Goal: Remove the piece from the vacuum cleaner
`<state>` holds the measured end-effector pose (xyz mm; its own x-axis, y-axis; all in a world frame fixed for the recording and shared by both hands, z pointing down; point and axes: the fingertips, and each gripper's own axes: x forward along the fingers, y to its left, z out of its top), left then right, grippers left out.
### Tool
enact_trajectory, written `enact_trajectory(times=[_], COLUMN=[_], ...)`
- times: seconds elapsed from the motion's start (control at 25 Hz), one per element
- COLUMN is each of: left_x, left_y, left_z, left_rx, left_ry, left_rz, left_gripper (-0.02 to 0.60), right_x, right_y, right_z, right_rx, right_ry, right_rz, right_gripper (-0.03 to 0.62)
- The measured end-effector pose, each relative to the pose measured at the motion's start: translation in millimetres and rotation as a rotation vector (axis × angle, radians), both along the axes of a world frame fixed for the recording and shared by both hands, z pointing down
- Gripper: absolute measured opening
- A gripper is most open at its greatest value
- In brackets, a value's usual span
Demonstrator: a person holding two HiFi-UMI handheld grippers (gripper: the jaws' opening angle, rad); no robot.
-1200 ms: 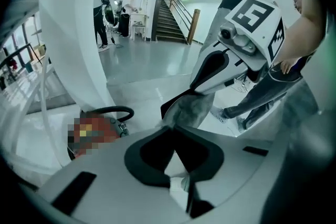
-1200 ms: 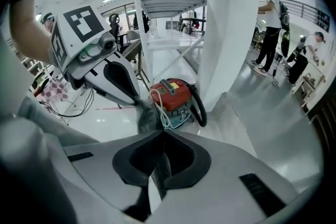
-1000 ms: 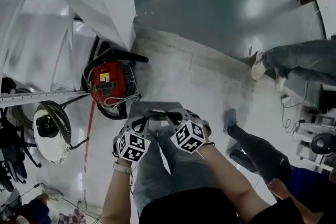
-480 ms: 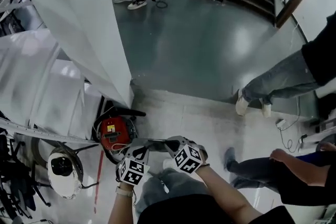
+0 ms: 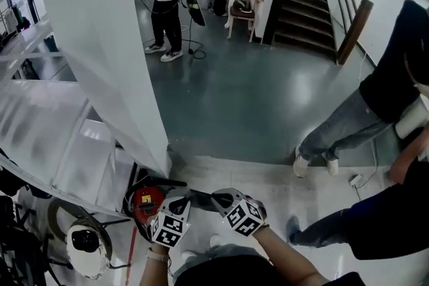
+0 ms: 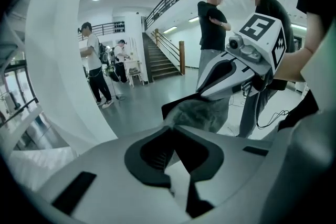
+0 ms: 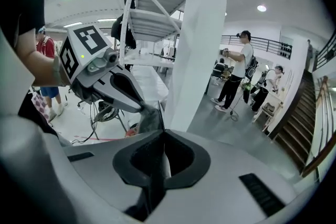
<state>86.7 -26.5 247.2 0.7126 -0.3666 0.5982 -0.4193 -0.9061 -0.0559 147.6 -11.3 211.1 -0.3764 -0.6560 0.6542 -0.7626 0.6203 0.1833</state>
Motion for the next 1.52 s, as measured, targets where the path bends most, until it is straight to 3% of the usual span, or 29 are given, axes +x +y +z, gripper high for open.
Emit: enact_trajectory(times=[0.28, 0.56, 1.52], left_x=[4.9, 2.2, -8.2], left_y=[-13.9, -25.4, -37.3], left_z=[-69.0, -109.1, -121.8], left_rx=[0.148, 0.228, 0.263], left_ry=[0.038, 0.093, 0.113], left_rz=[0.011, -0.005, -0.035], left_gripper=[0.038, 0.038, 0.038], right_x=[0.7, 1.5, -5.1], right_y=[-5.1, -15.2, -25.1], right_z=[-65.5, -105.9, -118.3], right_rx=[0.117, 0.212, 0.273], right_ry=[0.007, 0.012, 0.013], right_rz=[0.014, 0.018, 0.002], right_gripper=[0.032, 0.032, 0.032])
